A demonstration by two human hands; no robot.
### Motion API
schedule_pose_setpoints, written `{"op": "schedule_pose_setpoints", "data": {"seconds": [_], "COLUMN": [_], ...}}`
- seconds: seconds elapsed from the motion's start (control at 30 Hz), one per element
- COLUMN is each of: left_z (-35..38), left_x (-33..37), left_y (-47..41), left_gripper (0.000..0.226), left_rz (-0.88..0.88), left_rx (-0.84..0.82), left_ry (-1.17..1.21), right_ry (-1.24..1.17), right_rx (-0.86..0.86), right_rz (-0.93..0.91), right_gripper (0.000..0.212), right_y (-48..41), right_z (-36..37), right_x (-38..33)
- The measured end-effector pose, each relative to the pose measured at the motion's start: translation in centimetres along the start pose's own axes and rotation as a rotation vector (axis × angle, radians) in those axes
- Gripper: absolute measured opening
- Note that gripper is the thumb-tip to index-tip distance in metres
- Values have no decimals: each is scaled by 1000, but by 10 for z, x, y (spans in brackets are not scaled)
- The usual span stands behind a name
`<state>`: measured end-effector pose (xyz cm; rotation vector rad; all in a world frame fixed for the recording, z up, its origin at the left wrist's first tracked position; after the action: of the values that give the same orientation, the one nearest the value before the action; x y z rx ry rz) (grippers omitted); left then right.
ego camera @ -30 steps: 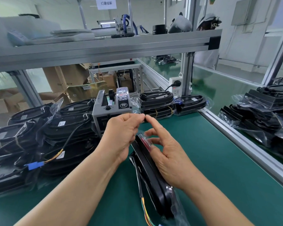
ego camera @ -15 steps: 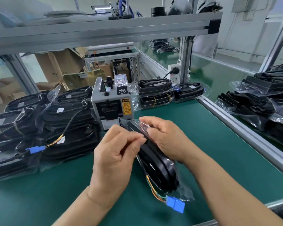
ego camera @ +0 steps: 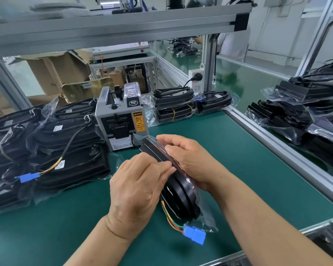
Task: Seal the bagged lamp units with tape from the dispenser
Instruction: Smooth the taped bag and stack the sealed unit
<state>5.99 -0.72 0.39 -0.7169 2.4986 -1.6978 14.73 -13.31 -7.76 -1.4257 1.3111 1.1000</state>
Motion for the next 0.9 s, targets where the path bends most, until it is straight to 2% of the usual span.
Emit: {"op": "schedule_pose_setpoints", "data": {"seconds": [0.3,0.73,0.9], "left_z": [7,14,14], "left_x": [2,4,5], "left_y": [-5,-1,-4], "left_gripper": [13,16,5], "left_rz": [37,36,24], "left_rx": [-14,-105,-115], "left_ry": [-37,55,111], "right_ry": [-48,-61,-64], "right_rx": [-8,-17,-12], "right_rz": [-7,-12,-15], "right_gripper": [45,40,39], "right_y": [-2,-5,-5], "right_z": [3,0,0], "right_x": [3,8,8]}}
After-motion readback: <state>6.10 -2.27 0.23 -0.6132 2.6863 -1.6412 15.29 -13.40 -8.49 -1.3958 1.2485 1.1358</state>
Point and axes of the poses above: each hand's wrist, its own y-axis away from the middle knuckle, its own z-axis out of the palm, x = y × z, the point moved 10 cm from there along -y, towards the middle knuckle, and after that the axes turned 11 degrees about y, right-handed, at the moved point
